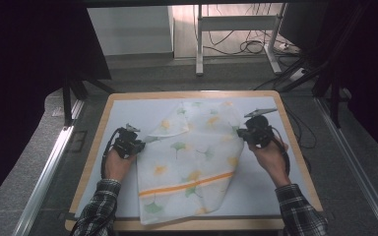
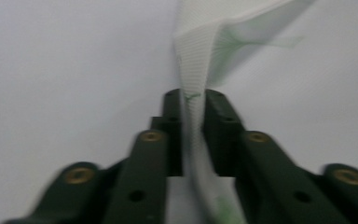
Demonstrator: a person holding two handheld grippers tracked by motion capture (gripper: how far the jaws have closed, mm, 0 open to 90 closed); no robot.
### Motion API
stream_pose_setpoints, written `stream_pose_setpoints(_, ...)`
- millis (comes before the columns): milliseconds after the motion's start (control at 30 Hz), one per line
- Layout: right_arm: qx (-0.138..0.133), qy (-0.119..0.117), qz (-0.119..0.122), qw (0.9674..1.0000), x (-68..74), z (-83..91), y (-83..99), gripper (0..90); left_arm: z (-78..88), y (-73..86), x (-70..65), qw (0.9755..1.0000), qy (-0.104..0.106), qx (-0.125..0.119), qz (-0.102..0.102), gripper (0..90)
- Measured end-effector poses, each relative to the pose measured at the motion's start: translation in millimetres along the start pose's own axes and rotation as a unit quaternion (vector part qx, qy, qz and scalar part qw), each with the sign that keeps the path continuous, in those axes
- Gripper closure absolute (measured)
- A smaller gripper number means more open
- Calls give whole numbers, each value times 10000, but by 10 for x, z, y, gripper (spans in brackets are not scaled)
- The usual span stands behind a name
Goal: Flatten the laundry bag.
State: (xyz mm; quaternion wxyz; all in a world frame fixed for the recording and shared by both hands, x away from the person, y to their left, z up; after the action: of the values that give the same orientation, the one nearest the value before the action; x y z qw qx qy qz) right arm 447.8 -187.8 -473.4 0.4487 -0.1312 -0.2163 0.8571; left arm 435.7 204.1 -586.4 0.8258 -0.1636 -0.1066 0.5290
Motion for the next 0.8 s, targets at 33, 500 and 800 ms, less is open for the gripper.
stream_pose_setpoints(33, 1, 207, -2, 9998, -57, 27, -35, 617, 7, 2, 15, 10000, -72, -36, -10, 564)
stream_pose_setpoints(500, 273, 55, 180, 9995, -91, -48, 679, 559, 285, 195, -112, 9971, 192, -220, -706, 264)
stream_pose_setpoints(800, 211, -851, -498, 9949, -454, -368, 832, 576, 90, 259, -460, 9926, 212, 195, -1180, 213)
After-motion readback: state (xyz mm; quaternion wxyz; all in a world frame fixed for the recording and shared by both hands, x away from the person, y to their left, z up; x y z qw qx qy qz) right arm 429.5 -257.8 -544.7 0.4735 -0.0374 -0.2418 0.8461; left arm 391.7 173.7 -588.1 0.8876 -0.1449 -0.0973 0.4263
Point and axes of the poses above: each handheld gripper's, and its own axes: z roughly backward along the jaws, y roughly out of its underside, x roughly to its left, the point moved 7 cm from there along -z, roughly forward along the jaws, and after that the axes turned 15 degrees about x, right-handed, at the moved point
